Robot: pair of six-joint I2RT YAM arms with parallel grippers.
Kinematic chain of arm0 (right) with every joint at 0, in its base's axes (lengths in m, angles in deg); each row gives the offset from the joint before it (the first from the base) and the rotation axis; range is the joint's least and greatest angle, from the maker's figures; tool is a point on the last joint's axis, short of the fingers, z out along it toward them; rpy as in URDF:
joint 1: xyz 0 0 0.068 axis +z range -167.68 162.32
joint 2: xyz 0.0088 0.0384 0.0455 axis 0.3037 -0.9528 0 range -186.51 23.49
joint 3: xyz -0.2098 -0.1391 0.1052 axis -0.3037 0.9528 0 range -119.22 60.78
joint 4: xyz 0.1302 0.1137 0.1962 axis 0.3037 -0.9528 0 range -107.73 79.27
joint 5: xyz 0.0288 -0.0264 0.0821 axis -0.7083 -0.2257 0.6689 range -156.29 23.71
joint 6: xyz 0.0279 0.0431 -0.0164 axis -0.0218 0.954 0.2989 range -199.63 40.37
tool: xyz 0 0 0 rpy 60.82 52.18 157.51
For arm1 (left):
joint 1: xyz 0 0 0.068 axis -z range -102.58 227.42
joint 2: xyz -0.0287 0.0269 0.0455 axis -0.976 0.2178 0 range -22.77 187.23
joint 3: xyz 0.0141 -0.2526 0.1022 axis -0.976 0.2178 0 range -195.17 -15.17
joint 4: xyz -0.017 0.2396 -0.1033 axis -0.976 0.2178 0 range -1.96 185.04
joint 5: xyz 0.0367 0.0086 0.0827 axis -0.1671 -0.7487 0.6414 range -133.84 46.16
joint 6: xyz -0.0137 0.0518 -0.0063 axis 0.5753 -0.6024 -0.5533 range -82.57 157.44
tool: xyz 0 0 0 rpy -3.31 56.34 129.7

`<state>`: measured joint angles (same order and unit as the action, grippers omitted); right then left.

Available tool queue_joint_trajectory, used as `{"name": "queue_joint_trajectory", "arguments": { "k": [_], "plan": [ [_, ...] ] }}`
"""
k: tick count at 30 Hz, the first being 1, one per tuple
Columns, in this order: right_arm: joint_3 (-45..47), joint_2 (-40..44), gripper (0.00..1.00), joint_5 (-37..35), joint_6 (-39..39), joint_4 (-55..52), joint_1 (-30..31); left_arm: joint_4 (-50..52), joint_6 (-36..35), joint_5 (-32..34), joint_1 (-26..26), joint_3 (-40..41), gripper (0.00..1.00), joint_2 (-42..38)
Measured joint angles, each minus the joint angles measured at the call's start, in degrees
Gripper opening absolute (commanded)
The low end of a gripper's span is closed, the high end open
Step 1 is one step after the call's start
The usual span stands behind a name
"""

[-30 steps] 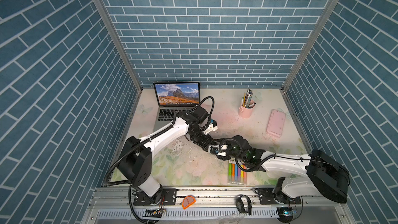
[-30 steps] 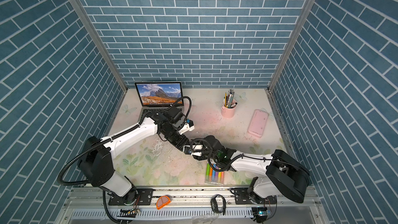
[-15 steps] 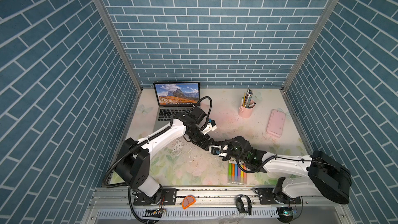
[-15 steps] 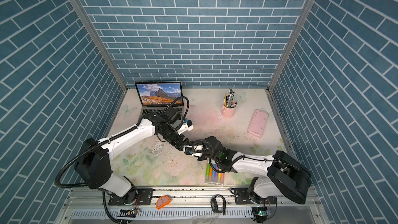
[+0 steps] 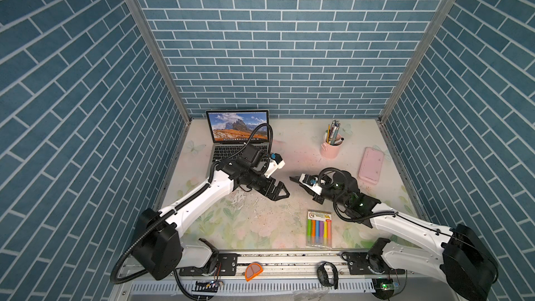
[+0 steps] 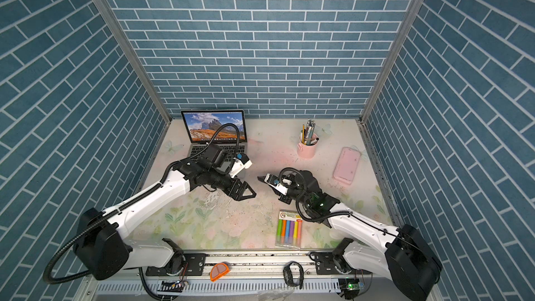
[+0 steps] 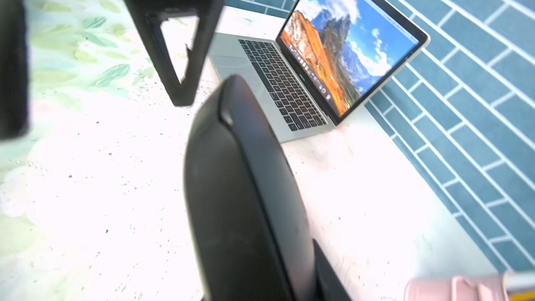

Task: Insert the wireless mouse receiver into the laptop
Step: Pick up the mouse from the center of the board.

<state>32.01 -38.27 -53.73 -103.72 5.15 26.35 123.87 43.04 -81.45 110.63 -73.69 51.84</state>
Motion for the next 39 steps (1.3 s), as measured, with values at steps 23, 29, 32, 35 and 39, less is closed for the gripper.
{"name": "queue_joint_trajectory", "arguments": {
  "k": [23,29,32,35,39],
  "plan": [
    [-19.1,-0.7,0.26,21.4,4.5,-35.2,-4.6,-27.8,-16.5,3.5,6.4,17.8,0.93,-26.7],
    [-19.1,-1.5,0.27,23.5,6.3,-36.3,-4.6,-28.4,-19.2,0.9,6.9,12.6,0.9,-18.3],
    [-19.1,-1.6,0.28,24.6,7.0,-36.5,-4.6,-27.8,-20.9,0.1,8.0,9.4,0.86,-14.1],
    [-19.1,-1.6,0.29,25.1,7.6,-36.6,-4.6,-27.6,-22.3,-1.2,8.7,7.3,0.76,-10.9],
    [-19.1,-1.5,0.29,25.7,8.0,-37.0,-4.6,-26.2,-23.3,-3.2,8.9,4.4,0.65,-7.0]
  ]
}}
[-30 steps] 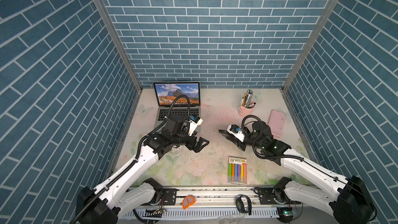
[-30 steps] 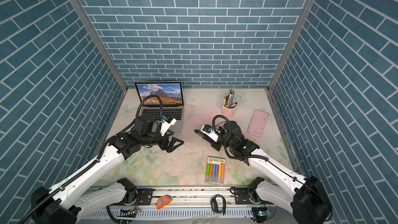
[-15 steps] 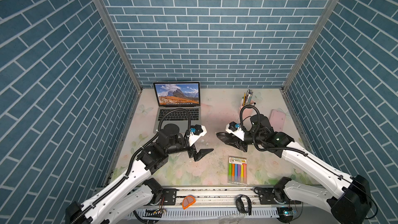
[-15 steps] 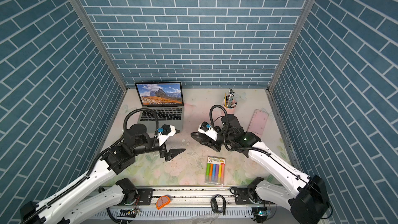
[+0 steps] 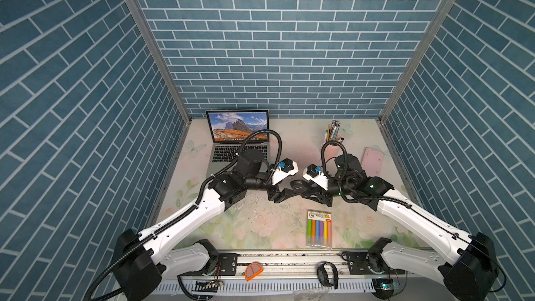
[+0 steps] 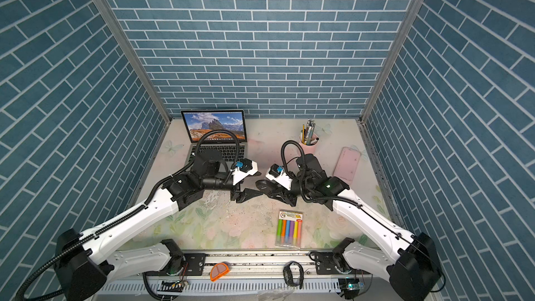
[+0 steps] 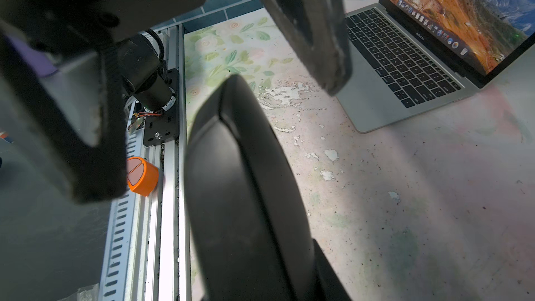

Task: Insert the wireless mouse receiver into the laptop
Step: Pick up the mouse from the center of the board.

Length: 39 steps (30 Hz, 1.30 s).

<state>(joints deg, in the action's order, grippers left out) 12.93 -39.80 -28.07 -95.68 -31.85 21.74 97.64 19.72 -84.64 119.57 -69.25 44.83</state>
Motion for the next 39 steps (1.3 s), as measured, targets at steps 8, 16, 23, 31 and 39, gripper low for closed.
{"name": "queue_joint_trajectory", "arguments": {
  "k": [8,16,23,31,39],
  "plan": [
    [0.0,0.0,0.29,1.7,1.2,0.1,0.0,0.4,0.0,-3.3,0.7,-1.8,0.48,4.7],
    [0.0,0.0,0.31,2.7,1.3,0.1,0.0,0.8,0.0,-4.5,0.9,-2.0,0.29,6.4],
    [0.0,-0.3,0.48,3.0,2.2,0.4,0.0,0.2,1.8,-4.7,0.9,-1.8,0.18,6.5],
    [3.4,1.1,0.65,1.9,5.7,6.9,-0.2,-3.5,12.5,-0.5,0.9,1.7,0.06,6.7],
    [12.4,9.3,0.77,-12.9,23.9,21.9,-1.2,-13.2,36.2,8.3,-2.7,15.2,0.11,3.4]
  ]
}}
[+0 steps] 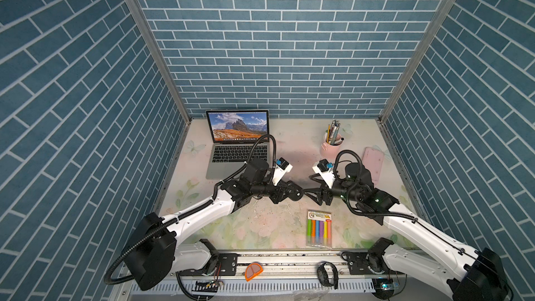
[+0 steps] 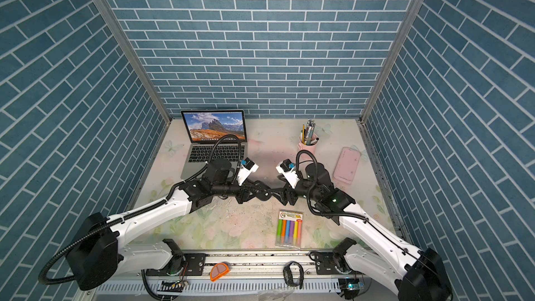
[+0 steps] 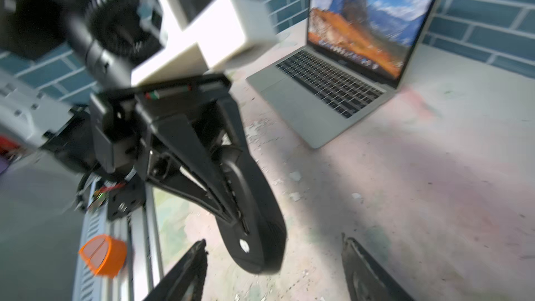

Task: Insert the wireless mouse receiver into the laptop
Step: Pick up the mouse from the center of the board, then remove the lid from the mouse.

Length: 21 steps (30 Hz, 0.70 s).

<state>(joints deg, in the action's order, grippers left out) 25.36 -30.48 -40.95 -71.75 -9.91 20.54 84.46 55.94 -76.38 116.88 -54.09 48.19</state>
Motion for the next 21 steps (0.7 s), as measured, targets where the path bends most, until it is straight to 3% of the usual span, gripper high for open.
{"name": "queue_joint_trajectory", "arguments": {
  "k": [6,9,21],
  "plan": [
    [-4.1,-3.4,0.71,-7.0,17.0,-0.3,-0.6,-8.6,18.0,4.7,-4.8,9.0,0.15,-4.2],
    [-7.1,-7.5,0.71,-6.2,23.8,-1.0,-0.7,-11.5,24.1,5.1,-5.0,8.8,0.2,-4.8],
    [-7.9,-16.4,0.67,1.2,40.2,3.5,-0.7,-19.2,39.9,0.3,-6.4,4.9,0.2,-0.4]
  ]
}}
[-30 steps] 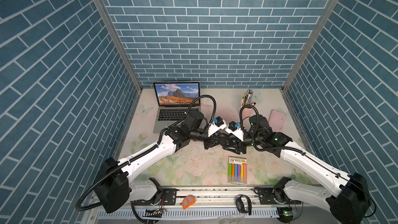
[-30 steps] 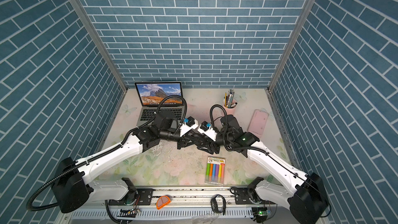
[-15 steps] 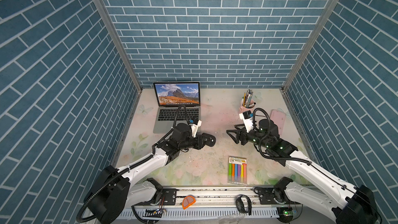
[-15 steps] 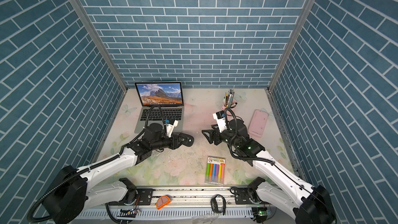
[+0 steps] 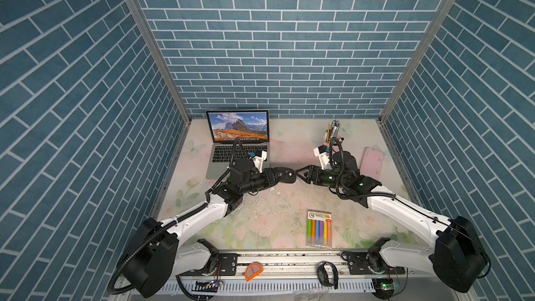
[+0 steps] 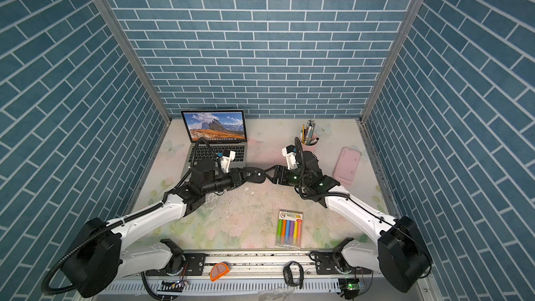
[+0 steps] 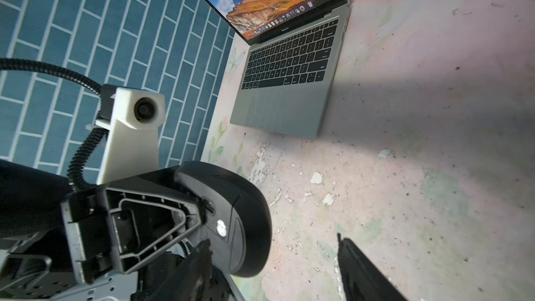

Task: Insert the wireless mouse receiver into the laptop
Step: Remove the lid from the mouse.

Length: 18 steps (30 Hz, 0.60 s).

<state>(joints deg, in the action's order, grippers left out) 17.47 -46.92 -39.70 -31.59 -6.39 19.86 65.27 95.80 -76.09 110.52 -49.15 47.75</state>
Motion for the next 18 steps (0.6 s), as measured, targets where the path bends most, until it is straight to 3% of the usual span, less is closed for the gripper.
{"name": "queue_joint_trajectory", "arguments": {
  "k": [18],
  "plan": [
    [0.1,-4.1,0.55,3.4,12.1,12.9,0.0,-13.4,10.4,-0.2,-0.2,-0.9,0.22,4.3]
  ]
}}
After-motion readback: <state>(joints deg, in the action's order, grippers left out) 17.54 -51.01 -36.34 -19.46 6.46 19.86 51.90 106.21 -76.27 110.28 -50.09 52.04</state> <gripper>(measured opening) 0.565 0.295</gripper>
